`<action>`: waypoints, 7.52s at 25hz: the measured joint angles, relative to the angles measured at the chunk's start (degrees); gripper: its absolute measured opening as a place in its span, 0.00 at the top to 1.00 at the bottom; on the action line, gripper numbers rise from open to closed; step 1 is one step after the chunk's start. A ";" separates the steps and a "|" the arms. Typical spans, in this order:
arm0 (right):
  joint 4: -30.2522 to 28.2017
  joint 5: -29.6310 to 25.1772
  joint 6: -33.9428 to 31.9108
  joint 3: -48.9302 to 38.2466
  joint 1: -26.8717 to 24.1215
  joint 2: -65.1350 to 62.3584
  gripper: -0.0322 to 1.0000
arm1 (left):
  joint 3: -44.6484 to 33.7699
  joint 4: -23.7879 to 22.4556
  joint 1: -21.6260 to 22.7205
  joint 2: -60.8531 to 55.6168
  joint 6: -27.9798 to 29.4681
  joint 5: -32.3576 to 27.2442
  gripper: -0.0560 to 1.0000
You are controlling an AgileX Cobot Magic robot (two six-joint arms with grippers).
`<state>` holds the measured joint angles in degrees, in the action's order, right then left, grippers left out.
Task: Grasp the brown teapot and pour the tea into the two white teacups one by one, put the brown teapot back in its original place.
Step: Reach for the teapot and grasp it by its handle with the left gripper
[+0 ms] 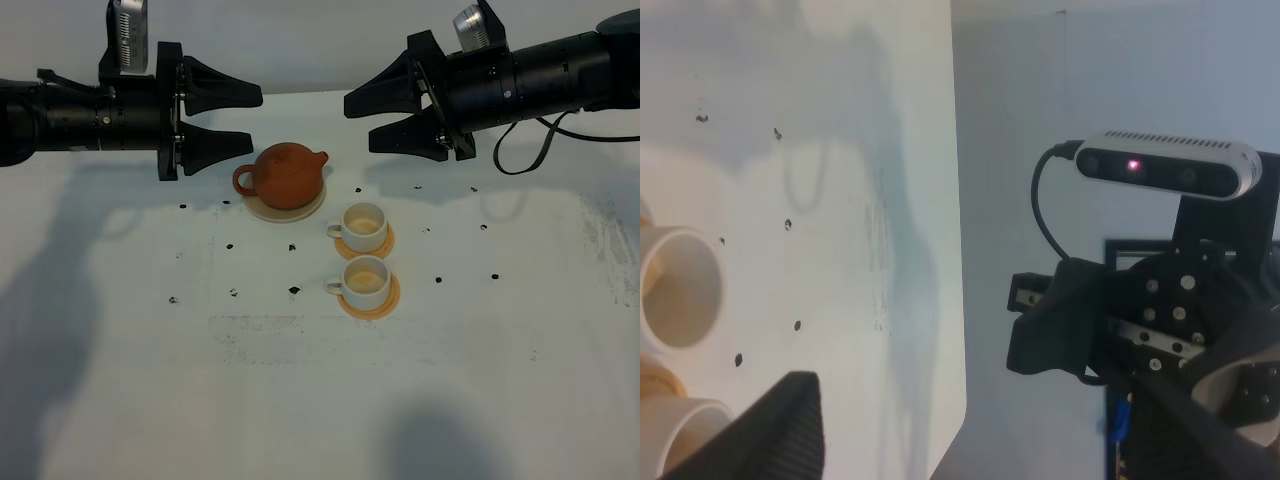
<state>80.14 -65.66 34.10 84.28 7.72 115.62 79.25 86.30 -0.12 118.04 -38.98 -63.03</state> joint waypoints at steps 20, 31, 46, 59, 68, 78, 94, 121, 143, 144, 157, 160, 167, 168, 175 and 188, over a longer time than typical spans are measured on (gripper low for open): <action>-0.77 0.98 0.98 0.00 0.00 0.00 0.40 | 0.00 0.00 0.00 0.00 -4.67 -0.05 0.37; -13.37 10.86 1.80 3.25 0.00 0.00 0.40 | 0.00 -6.26 0.00 -4.11 -11.57 6.35 0.46; -55.53 15.67 -16.37 10.77 0.00 -0.84 0.46 | 0.00 -33.72 -2.02 -13.37 -11.40 22.12 0.46; -75.14 6.81 -26.29 10.88 0.00 -16.79 0.46 | 0.00 -48.29 -2.22 -13.37 -7.98 25.24 0.46; -76.96 -3.41 -27.18 10.88 0.00 -24.17 0.46 | 0.00 -52.77 -2.22 -13.37 -7.51 25.99 0.46; -78.08 0.57 -27.24 -4.44 0.00 -41.62 0.46 | 0.00 -54.12 -2.22 -13.37 -7.45 26.78 0.46; -80.14 10.04 -30.90 -33.37 0.00 -83.19 0.46 | 0.00 -59.13 -3.66 -13.37 -7.59 27.31 0.46; -78.03 6.70 -31.67 -50.79 0.00 -112.14 0.46 | 0.00 -64.43 -3.66 -11.79 -11.70 33.69 0.46; -78.19 4.38 -32.10 -56.08 -1.19 -115.98 0.47 | 0.00 -64.61 -3.66 -8.21 -11.86 37.12 0.46; -78.19 4.38 -32.10 -56.08 -2.53 -115.98 0.47 | 0.00 -64.66 -3.66 -8.21 -11.86 37.26 0.46; -78.13 4.38 -32.10 -56.08 -9.92 -115.98 0.47 | 0.00 -65.00 -3.66 -8.21 -12.09 38.49 0.46; -78.13 4.38 -32.10 -56.08 -9.92 -115.98 0.47 | 0.00 -64.94 -3.66 -8.21 -12.09 38.51 0.46; -78.13 4.38 -32.15 -56.08 -9.92 -115.98 0.47 | 0.00 -64.43 -3.66 -8.21 -10.26 38.91 0.46; -78.13 4.38 -32.15 -56.08 -9.92 -115.98 0.47 | 0.00 -64.17 -3.66 -8.21 -10.20 38.91 0.46; -78.13 4.38 -32.15 -56.08 -9.92 -115.98 0.47 | 1.78 -64.00 -3.66 -6.14 -12.62 38.14 0.46; -78.08 4.38 -32.15 -56.13 -9.96 -115.98 0.47 | 20.74 -67.91 -7.52 5.71 -23.88 26.33 0.46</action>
<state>2.05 -61.28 1.95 28.15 -2.24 -0.37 99.99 18.39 -7.64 123.75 -62.86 -36.70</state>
